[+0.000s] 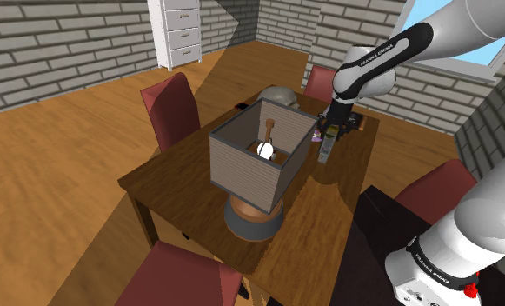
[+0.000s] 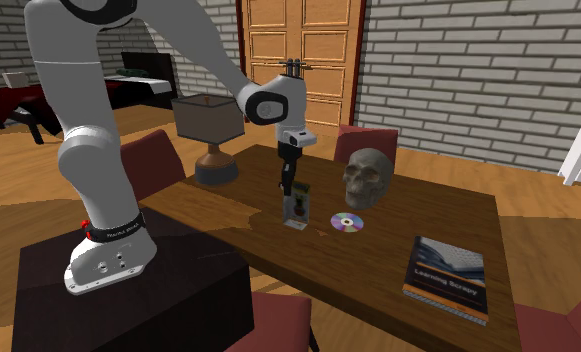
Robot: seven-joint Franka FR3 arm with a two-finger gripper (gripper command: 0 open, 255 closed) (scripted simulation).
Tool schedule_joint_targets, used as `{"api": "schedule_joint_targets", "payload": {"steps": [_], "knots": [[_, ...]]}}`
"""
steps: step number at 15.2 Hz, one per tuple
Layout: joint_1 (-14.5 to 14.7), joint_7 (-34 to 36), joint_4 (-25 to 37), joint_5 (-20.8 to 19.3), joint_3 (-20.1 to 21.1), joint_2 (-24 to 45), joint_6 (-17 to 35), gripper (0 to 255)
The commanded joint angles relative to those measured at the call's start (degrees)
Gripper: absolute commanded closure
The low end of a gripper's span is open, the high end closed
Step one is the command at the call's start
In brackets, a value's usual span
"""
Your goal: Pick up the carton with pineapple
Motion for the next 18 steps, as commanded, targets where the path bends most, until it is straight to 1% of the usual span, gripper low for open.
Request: {"api": "schedule_joint_targets", "payload": {"steps": [1,4,18], "knots": [[0.0,0.0,0.0,0.0,0.0,0.1,0.0,255],[0.0,0.0,-0.1,0.0,0.0,0.2,0.2,255],[0.1,0.9,3.7,-1.3,0.0,-7.1,-10.8,255]]}}
